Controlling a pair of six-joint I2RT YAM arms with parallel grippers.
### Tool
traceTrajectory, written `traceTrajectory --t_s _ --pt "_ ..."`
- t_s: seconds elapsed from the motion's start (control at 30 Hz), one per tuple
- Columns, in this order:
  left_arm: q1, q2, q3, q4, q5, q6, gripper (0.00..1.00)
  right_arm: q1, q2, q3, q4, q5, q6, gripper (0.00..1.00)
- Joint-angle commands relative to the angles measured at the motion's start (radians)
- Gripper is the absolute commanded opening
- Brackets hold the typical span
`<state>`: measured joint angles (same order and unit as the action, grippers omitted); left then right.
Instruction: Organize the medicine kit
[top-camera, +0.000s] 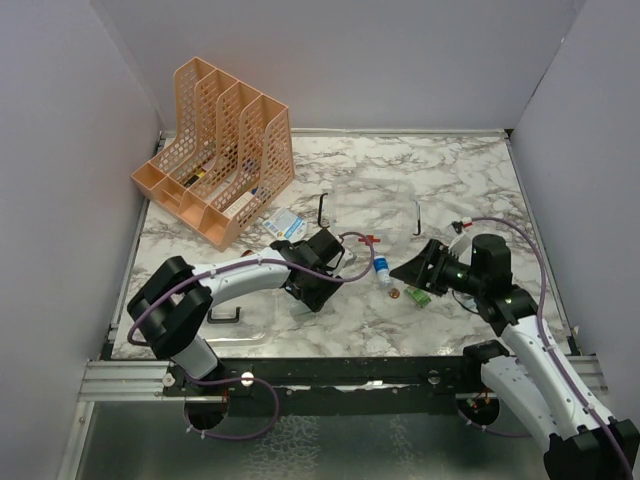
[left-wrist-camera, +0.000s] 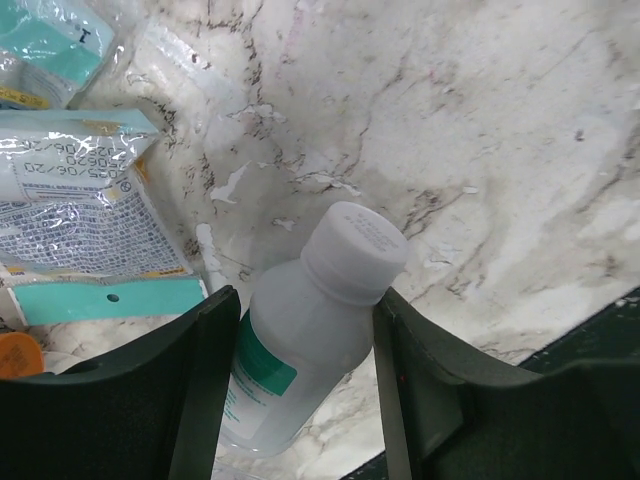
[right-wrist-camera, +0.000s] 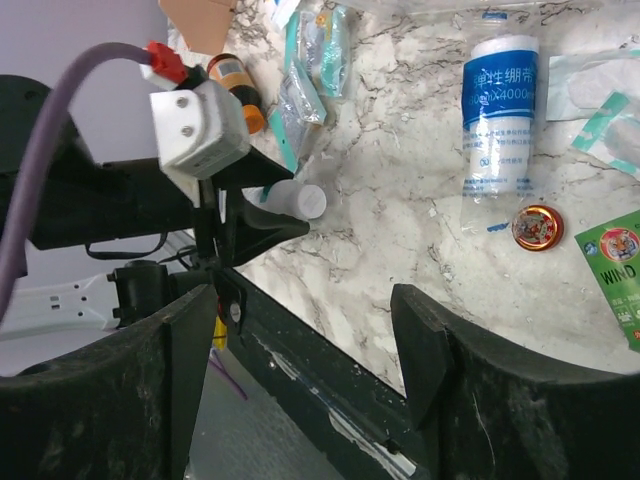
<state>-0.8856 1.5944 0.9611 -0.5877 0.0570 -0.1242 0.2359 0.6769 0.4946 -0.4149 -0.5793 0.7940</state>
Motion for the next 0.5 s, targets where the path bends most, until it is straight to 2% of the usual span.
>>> traceTrajectory --t_s 0.0,0.17,0.3,0.47 --pt "0.010 -0.105 0.032 0.064 0.100 -0.065 0.48 0.005 0.017 -0.010 0.090 -0.043 -0.006 0.71" --pt "0.086 -0.203 0.054 0.153 0.207 -0.203 0.48 0.005 0.084 -0.008 0.186 -0.144 -0.018 0.72" --pt "0.196 -0.296 0.063 0.272 0.354 -0.383 0.51 0.006 0.115 0.024 0.238 -0.185 -0.035 0.71" --pt "0.274 -0.364 0.122 0.369 0.385 -0.582 0.51 0.029 0.147 0.110 0.316 -0.203 -0.056 0.72"
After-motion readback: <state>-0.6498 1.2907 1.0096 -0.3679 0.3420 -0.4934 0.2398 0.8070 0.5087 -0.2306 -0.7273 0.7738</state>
